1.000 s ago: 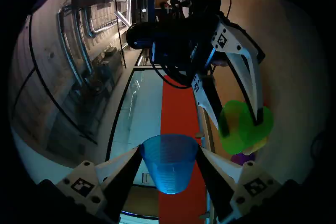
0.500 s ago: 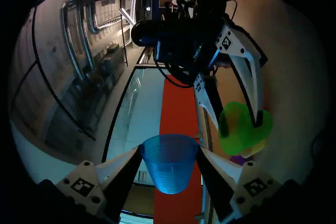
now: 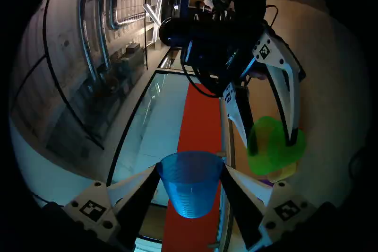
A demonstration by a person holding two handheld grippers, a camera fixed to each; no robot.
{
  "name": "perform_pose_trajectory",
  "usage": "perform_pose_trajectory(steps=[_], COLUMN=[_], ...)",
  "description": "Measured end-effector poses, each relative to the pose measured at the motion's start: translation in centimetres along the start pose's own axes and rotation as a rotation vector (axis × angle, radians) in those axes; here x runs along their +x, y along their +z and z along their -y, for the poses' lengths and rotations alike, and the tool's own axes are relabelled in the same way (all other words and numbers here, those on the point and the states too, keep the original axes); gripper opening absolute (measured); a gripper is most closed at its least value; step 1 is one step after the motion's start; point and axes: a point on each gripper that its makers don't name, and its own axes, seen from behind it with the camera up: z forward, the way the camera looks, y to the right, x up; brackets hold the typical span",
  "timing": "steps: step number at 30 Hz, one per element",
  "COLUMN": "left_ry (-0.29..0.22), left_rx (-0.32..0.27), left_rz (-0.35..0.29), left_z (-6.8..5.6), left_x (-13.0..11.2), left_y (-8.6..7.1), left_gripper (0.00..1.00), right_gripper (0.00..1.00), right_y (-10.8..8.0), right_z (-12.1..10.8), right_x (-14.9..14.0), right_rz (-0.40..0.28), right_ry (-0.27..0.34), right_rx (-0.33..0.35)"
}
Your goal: Pour water
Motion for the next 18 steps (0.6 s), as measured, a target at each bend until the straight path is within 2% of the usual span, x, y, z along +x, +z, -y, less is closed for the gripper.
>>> perform_pose_trajectory(steps=[5, 12, 18], left_ry=[-0.036, -0.132, -0.173], left_rx=[-0.001, 0.013, 0.005], left_rz=[0.002, 0.003, 0.005], left_z=[-0.14, 0.19, 0.06], left_x=[-0.08, -0.32, -0.45], left_y=[-0.05, -0.16, -0.2], left_gripper=[0.88, 0.87, 0.87], right_gripper=[0.91, 0.91, 0.91], right_y=[-0.04, -0.14, -0.11], right_z=[-0.01, -0.06, -0.14], right_x=[0.04, 0.16, 0.18], right_rz=[-0.002, -0.005, -0.008], right_ry=[-0.002, -0.004, -0.004], right_rx=[-0.002, -0.003, -0.005])
